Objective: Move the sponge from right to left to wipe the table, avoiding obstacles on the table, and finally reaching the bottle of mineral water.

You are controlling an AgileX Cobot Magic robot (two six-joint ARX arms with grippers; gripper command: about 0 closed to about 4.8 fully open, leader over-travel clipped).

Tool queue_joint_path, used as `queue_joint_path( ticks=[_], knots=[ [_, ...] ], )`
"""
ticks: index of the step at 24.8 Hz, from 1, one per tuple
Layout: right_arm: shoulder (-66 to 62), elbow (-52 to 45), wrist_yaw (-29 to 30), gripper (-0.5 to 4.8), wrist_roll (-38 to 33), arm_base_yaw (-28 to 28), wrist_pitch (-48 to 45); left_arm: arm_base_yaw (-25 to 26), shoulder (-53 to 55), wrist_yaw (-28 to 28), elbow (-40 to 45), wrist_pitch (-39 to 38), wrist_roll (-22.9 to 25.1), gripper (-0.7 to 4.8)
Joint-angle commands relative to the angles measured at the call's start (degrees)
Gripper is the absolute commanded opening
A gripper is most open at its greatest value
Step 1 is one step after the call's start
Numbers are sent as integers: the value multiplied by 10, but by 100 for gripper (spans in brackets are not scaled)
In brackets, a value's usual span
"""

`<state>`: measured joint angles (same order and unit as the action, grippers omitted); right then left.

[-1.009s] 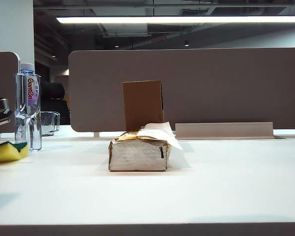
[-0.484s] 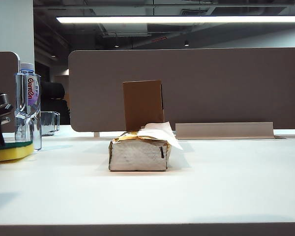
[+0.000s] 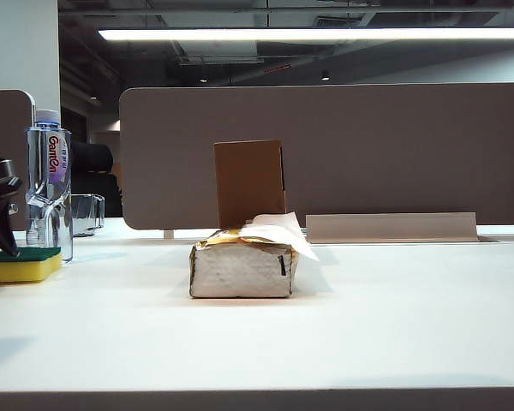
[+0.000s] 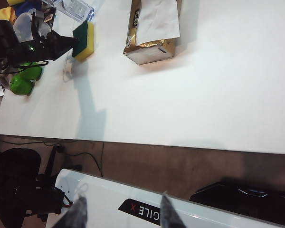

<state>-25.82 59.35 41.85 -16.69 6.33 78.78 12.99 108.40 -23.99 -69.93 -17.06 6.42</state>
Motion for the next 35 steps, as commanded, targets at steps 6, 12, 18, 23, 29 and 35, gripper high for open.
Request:
queue_joint_path(
  ticks=[6, 12, 18, 23, 29, 35],
  knots=[
    [0, 2, 5, 198, 0, 0, -6, 0, -27, -7, -42, -31, 0, 251],
    [0, 2, 5, 198, 4, 0, -6, 0, -87, -7, -44, -52, 6, 251],
    [1, 2, 6, 198, 16, 0, -10, 0, -183, -30, -44, -78, 4, 251],
    [1, 2, 7, 198, 25, -6, -10, 0, -305, -33, -44, -106, 2, 251],
    [1, 2, -30, 198, 39, -21, -50, -17, -429, -71, -44, -101, -49, 251],
    [2, 2, -76, 198, 65, -22, -114, -51, -518, -67, -44, -125, -50, 251]
  ],
)
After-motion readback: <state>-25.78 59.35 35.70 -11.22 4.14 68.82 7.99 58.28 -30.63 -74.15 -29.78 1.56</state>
